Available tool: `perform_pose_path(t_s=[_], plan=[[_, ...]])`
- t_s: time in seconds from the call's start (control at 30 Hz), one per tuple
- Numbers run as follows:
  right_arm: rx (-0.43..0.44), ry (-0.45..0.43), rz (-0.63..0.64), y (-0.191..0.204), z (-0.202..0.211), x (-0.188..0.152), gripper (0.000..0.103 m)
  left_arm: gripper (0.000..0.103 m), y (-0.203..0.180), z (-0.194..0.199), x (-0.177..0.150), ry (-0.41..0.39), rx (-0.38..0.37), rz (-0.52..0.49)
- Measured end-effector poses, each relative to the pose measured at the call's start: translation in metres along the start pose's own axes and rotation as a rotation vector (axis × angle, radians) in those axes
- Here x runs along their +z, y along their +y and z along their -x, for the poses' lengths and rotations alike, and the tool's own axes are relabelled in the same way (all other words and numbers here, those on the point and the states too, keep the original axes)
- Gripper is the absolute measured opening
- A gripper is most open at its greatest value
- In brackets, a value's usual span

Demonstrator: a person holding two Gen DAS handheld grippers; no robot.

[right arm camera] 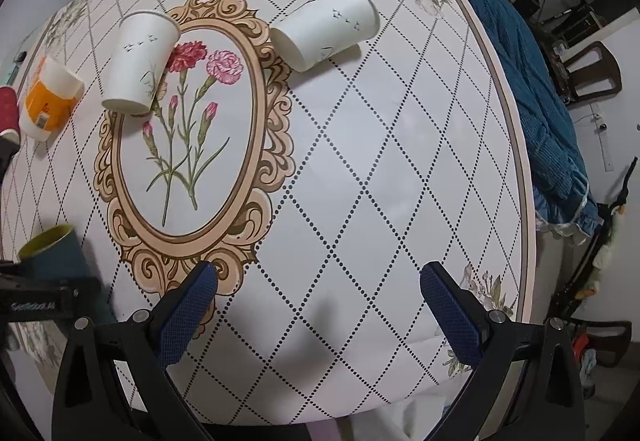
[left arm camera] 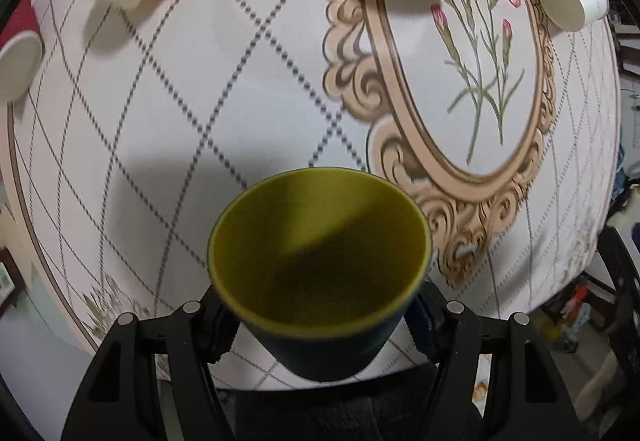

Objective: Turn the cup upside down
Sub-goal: 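Lift the green mug with the left gripper and rotate it, then grasp the green mug body with the right gripper from the left gripper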

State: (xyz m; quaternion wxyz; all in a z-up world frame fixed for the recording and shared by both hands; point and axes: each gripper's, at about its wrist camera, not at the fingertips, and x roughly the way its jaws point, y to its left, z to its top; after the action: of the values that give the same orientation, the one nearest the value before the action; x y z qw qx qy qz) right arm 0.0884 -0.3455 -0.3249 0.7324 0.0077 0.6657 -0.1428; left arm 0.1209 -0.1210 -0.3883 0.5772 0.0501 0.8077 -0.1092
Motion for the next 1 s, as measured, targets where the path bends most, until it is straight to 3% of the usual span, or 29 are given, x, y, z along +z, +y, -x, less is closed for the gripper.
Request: perform_pose_path(t_s=[0.43, 0.5, 0.6, 0.83, 1.0], plan=[[-0.020, -0.008, -0.017, 0.010, 0.009, 0.005, 0.103, 0.067, 0.000, -0.001, 0.007, -0.031, 0.012, 0.037], [-0.021, -0.010, -0.018, 0.012, 0.010, 0.005, 0.103, 0.069, 0.002, 0.004, 0.007, -0.035, 0.020, 0.036], [-0.020, -0.012, -0.014, 0.015, 0.011, 0.004, 0.103, 0.079, 0.001, 0.009, 0.006, -0.047, 0.021, 0.031], [-0.018, -0.016, -0.012, 0.020, 0.015, 0.000, 0.103, 0.083, 0.000, 0.034, 0.006, -0.073, 0.017, 0.025], [0.003, -0.024, -0.024, 0.017, 0.026, -0.004, 0.103, 0.083, 0.009, 0.064, -0.014, -0.174, 0.022, 0.035]])
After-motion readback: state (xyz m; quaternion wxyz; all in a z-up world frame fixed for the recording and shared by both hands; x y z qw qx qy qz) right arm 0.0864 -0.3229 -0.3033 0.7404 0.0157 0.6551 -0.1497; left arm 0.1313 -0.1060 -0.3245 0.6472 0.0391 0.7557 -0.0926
